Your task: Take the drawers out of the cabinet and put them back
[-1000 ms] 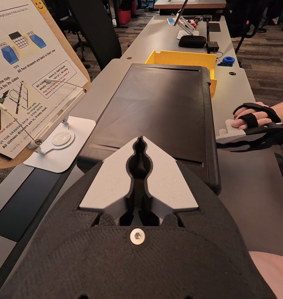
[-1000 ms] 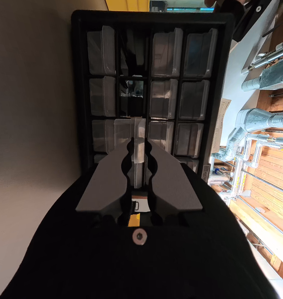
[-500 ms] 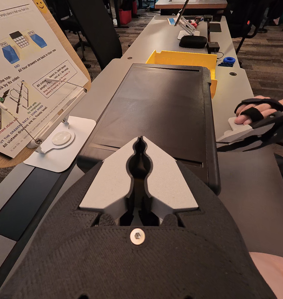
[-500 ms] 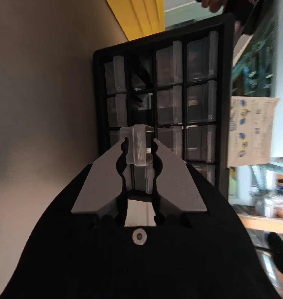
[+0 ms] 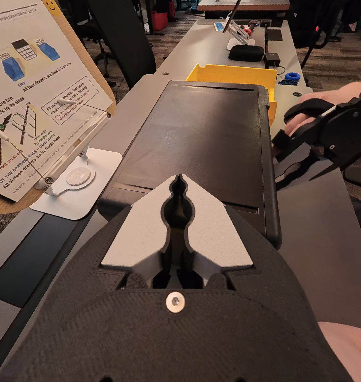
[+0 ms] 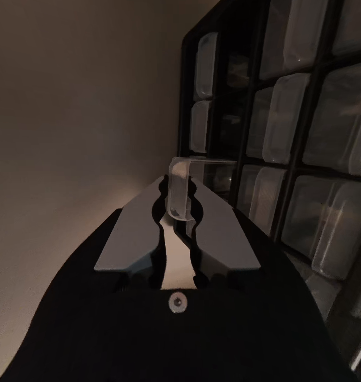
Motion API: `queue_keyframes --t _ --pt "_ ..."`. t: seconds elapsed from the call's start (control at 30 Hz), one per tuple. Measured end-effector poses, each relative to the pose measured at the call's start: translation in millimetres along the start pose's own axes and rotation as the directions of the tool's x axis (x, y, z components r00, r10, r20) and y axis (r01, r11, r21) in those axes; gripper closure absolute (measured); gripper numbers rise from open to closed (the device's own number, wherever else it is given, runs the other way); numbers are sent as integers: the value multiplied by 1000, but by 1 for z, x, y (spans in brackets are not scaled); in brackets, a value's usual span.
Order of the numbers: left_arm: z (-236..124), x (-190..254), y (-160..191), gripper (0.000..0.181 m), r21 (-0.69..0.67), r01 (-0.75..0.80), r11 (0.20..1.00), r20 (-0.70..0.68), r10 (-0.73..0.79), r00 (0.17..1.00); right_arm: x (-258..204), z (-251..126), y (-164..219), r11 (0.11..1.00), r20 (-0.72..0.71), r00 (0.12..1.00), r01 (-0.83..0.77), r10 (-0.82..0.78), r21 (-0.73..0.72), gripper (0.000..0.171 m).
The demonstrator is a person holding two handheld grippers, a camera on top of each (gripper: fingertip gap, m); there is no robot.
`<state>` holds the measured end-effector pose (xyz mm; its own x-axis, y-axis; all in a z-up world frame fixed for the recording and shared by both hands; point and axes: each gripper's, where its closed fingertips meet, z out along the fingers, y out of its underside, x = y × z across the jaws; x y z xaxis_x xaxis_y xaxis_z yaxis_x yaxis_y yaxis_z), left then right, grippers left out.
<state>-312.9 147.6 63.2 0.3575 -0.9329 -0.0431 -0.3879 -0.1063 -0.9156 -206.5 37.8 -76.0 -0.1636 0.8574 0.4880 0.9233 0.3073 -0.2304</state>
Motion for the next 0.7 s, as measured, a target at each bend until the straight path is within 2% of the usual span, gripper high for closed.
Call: queue_keyframes --t 0.17,0.33,0.7 --pt "0 0 0 181 -1 -1 1000 1 1 1000 -2 2 10 991 118 993 -9 24 -132 154" --pt "0 0 0 181 -1 -2 1000 1 2 1000 -2 7 19 979 155 986 -27 59 -201 153" --pt "0 0 0 181 0 0 1000 -2 0 1000 -44 -14 2 984 302 941 -114 151 -136 159"
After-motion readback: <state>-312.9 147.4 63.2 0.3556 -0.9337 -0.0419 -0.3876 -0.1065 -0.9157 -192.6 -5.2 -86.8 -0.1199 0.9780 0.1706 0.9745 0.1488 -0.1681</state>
